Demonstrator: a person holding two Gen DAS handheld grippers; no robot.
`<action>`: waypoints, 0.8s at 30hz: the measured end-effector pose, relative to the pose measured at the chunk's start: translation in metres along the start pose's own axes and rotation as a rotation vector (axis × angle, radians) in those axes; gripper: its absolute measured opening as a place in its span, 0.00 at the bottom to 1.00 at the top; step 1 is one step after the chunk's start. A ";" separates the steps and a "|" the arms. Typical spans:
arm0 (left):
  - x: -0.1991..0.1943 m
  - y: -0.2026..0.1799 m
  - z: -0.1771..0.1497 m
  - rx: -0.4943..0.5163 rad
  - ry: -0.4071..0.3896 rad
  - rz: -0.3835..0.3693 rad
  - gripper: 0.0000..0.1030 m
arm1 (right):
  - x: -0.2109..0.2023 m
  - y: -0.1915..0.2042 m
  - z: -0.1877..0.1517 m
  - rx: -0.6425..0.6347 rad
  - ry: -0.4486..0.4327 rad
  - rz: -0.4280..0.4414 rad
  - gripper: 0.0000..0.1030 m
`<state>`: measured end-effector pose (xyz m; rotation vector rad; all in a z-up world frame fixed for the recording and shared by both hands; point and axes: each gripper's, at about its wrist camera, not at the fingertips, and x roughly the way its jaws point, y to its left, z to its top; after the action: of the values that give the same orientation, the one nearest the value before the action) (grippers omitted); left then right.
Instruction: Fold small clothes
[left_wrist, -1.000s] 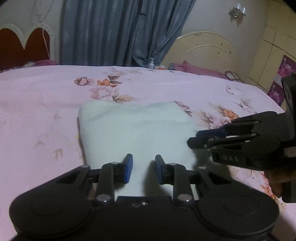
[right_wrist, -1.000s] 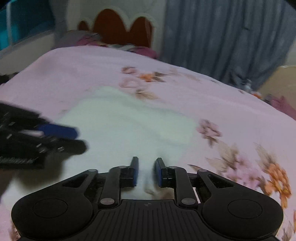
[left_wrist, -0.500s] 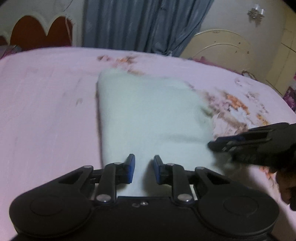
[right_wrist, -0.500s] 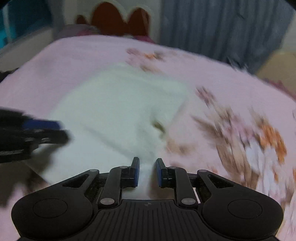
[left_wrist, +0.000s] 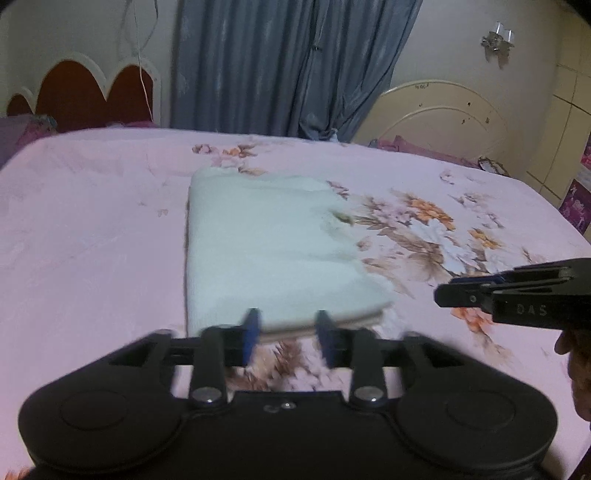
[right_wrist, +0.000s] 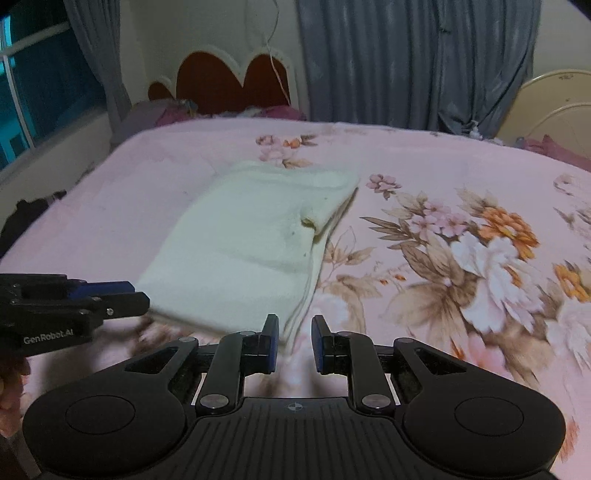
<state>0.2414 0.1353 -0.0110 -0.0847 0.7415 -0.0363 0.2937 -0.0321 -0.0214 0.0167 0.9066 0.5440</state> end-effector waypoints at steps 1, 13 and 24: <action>-0.009 -0.005 -0.003 0.002 -0.017 0.022 0.72 | -0.009 0.002 -0.005 0.004 -0.005 -0.010 0.18; -0.102 -0.048 -0.040 0.048 -0.111 0.094 0.64 | -0.107 0.024 -0.068 0.025 -0.090 -0.137 1.00; -0.148 -0.072 -0.057 0.016 -0.216 0.165 1.00 | -0.167 0.045 -0.087 0.013 -0.161 -0.180 1.00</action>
<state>0.0939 0.0695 0.0535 -0.0112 0.5307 0.1229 0.1269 -0.0872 0.0592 -0.0094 0.7460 0.3641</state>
